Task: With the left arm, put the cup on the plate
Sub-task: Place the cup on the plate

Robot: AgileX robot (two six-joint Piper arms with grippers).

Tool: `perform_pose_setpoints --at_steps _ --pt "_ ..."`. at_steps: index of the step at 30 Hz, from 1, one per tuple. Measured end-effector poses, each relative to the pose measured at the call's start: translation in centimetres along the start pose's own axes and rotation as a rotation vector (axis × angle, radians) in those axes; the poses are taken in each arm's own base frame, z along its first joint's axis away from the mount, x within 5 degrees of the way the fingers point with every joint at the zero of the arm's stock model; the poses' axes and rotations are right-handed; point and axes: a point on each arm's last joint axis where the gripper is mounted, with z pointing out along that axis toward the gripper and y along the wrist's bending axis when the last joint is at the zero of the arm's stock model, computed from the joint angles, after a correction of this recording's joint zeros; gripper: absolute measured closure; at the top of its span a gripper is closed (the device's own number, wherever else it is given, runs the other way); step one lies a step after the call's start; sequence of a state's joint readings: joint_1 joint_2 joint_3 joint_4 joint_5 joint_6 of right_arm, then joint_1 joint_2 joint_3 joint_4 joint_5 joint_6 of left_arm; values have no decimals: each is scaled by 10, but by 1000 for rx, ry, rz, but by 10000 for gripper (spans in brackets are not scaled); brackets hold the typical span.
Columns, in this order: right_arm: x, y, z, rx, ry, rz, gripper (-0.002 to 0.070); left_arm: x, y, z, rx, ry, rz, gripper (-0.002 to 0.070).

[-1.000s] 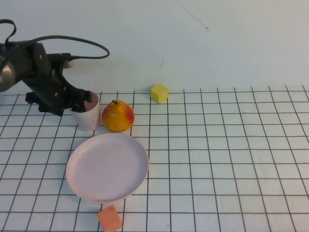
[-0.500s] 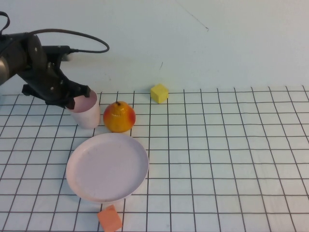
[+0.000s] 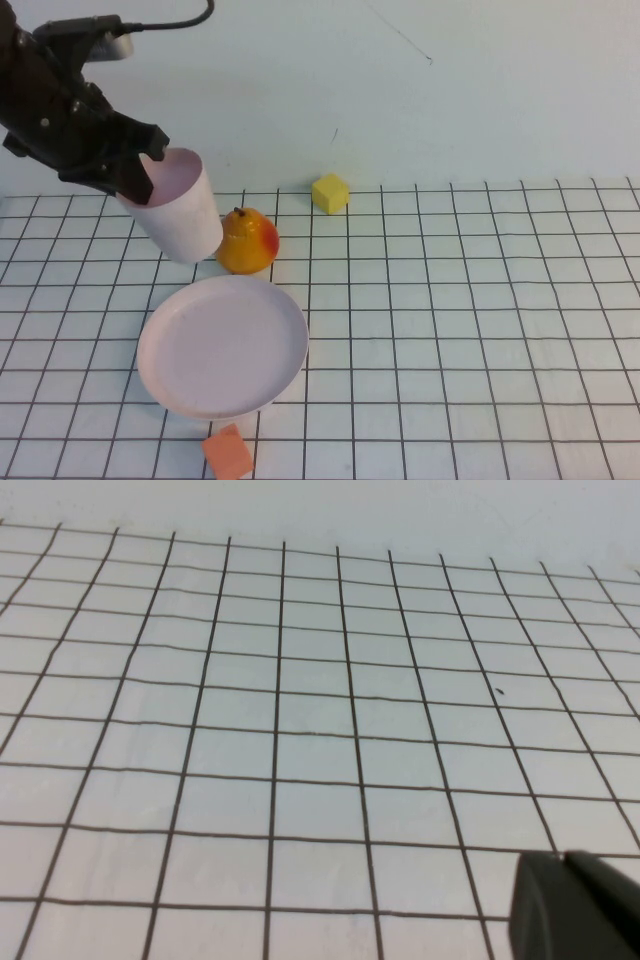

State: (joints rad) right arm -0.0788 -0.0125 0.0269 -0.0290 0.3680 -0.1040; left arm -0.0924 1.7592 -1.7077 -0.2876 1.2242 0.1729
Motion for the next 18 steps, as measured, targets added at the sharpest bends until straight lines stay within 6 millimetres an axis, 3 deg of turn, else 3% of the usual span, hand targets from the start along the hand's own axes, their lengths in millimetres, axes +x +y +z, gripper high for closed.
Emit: perform_pose_setpoints --at_steps 2,7,12,18 --pt "0 0 0 0 0 0 678 5 -3 5 -2 25 11 661" --pt "0 0 0 0 0 0 678 33 -12 48 4 188 37 661" --pt "0 0 0 0 0 0 678 51 -28 85 -6 185 86 661" --pt "0 0 0 0 0 0 678 51 -34 99 -95 112 113 661"
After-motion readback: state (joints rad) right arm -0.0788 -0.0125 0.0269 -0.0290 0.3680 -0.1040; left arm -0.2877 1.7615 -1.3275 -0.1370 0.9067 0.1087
